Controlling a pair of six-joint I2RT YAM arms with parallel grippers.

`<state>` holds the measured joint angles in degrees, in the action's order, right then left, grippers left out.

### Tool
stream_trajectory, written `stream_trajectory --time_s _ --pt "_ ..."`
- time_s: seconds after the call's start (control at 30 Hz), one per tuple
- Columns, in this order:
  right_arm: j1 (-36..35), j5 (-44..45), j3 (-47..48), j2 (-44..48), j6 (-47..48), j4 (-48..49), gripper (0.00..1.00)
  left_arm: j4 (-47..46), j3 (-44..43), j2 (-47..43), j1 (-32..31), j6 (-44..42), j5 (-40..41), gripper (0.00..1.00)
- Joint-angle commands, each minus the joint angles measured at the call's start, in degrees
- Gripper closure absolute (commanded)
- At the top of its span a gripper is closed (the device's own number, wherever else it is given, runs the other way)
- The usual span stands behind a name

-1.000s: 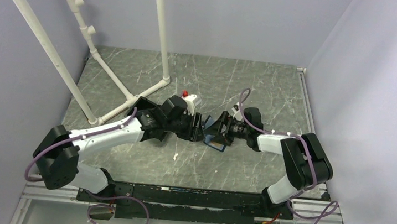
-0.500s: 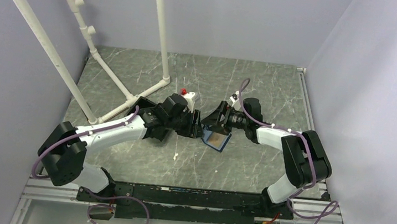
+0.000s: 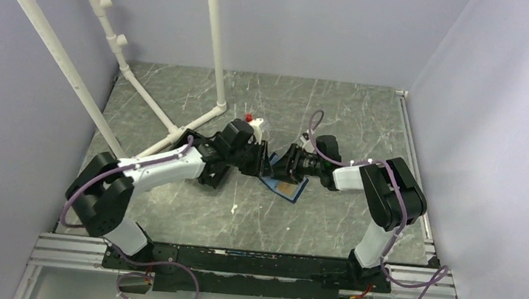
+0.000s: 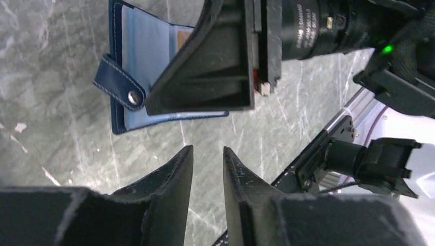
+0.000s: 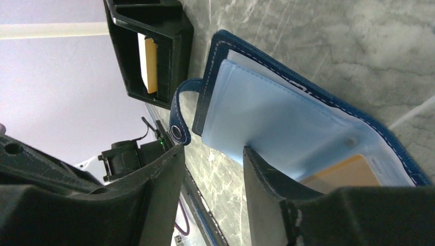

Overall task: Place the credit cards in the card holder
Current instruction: Open the card holder at the center of the board.

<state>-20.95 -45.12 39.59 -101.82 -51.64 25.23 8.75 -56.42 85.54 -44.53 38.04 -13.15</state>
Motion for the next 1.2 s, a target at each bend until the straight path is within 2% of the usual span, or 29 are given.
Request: stream_trajectory --time_s 0.0,0.1,0.2,0.37,0.47,0.7,0.87,1.03,1.17 --pt "0.13 -0.6 -1.99 -0.83 -0.09 5.44 0.55 -6.0 -3.09 5.96 0.5 -0.69 -3.19 0.71" --pt "0.66 -0.37 -3.29 -0.58 0.95 4.25 0.62 -8.02 -5.03 11.4 0.56 -0.82 -5.46 0.8" --pt "0.99 0.42 -2.55 -0.48 4.79 -0.68 0.75 -9.94 -6.27 14.77 0.64 -1.15 -4.77 0.85" --pt "1.0 1.27 -1.63 -0.09 8.88 -7.44 0.75 -8.87 -9.23 19.5 1.07 -2.93 -1.73 1.0" --pt "1.0 4.69 -0.95 2.61 12.05 -14.04 0.74 -6.52 -9.22 21.49 1.1 -3.07 2.2 1.0" --pt "0.69 17.96 3.4 8.48 21.96 -35.36 0.63 -3.49 -9.01 26.26 1.04 -1.73 4.87 1.0" --pt "0.65 22.76 4.73 12.25 23.85 -41.45 0.56 -6.36 -6.35 27.12 0.8 2.87 1.37 1.0" --pt "-0.15 33.78 6.94 15.11 25.46 -47.52 0.52 -7.68 -4.67 26.85 0.34 6.81 -0.63 1.0" --pt "-2.55 39.45 8.9 15.36 26.12 -49.9 0.42 -8.31 -3.84 26.79 0.34 8.68 -2.67 1.0"
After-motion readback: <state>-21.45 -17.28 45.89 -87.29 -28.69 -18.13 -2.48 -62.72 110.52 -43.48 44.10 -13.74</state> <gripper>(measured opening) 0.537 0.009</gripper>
